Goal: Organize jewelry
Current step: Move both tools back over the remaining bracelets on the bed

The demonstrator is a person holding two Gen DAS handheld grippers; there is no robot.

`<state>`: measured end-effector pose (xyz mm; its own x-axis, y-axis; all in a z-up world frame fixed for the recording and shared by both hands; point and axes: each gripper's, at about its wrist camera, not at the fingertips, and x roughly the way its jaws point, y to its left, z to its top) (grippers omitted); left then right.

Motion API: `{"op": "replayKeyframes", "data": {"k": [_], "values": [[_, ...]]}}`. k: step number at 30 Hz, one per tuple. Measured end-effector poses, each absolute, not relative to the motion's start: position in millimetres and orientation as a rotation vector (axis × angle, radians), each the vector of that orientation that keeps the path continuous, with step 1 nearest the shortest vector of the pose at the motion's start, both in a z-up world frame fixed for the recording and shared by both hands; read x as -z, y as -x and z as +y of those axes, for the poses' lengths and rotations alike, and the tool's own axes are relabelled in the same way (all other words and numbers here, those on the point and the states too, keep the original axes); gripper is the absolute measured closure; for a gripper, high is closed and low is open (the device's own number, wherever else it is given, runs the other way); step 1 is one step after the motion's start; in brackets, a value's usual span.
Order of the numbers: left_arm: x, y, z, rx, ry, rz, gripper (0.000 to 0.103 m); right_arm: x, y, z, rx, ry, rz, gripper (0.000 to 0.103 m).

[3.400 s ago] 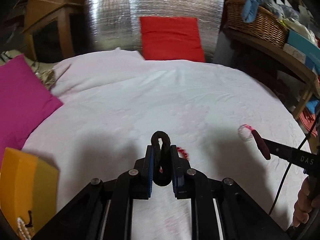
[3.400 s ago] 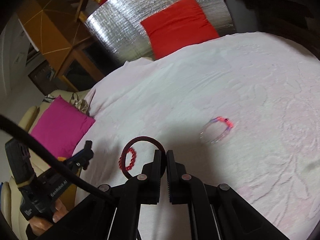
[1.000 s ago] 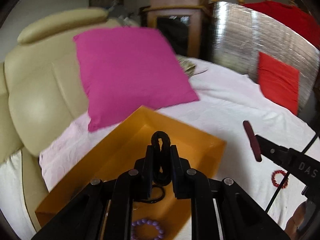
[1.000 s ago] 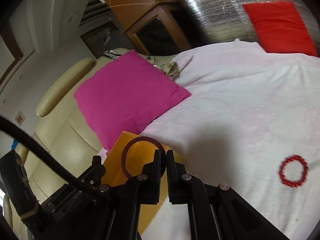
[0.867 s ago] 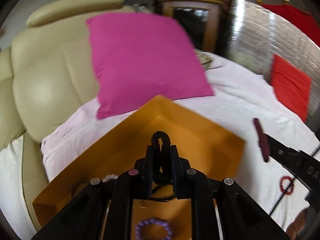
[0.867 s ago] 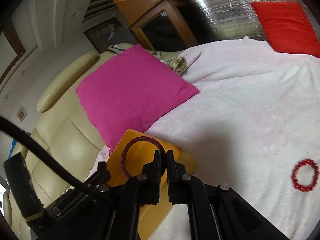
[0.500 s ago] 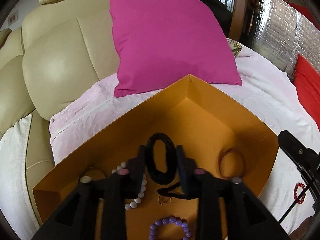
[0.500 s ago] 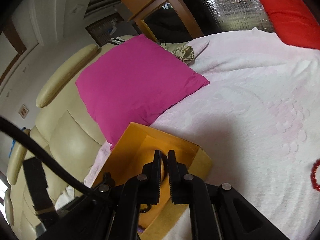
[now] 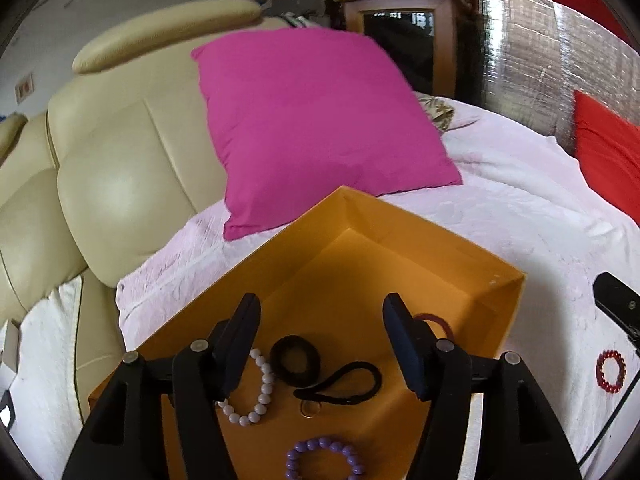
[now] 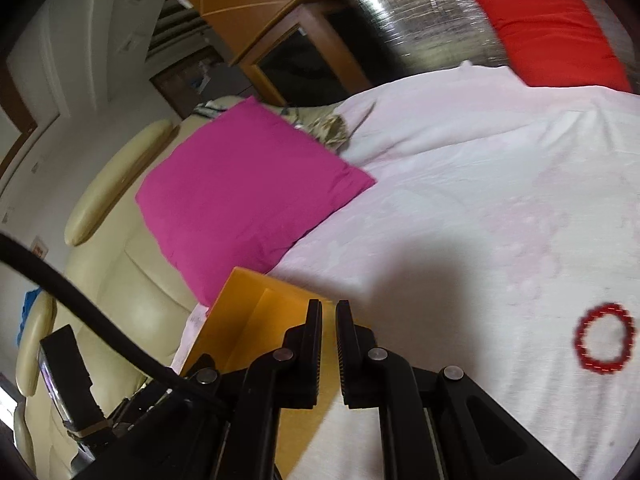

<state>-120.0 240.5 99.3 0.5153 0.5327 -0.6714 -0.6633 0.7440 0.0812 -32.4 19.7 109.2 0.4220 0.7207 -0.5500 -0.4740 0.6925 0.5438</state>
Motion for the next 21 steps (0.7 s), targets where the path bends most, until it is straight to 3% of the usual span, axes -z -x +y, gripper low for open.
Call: {"op": "replayKeyframes", "data": {"k": [6, 10, 21], "values": [[-104, 115, 222, -0.695, 0.17, 0.723, 0.038, -111, 32, -16, -0.717, -0.311, 0.853, 0.092], [-107, 111, 207, -0.672, 0.153, 0.719, 0.038, -111, 33, -46, -0.681, -0.309, 0.861, 0.078], [-112, 101, 157, -0.54, 0.106, 0.723, 0.038, -119, 40, -122, -0.582, -0.327, 0.838, 0.078]]}}
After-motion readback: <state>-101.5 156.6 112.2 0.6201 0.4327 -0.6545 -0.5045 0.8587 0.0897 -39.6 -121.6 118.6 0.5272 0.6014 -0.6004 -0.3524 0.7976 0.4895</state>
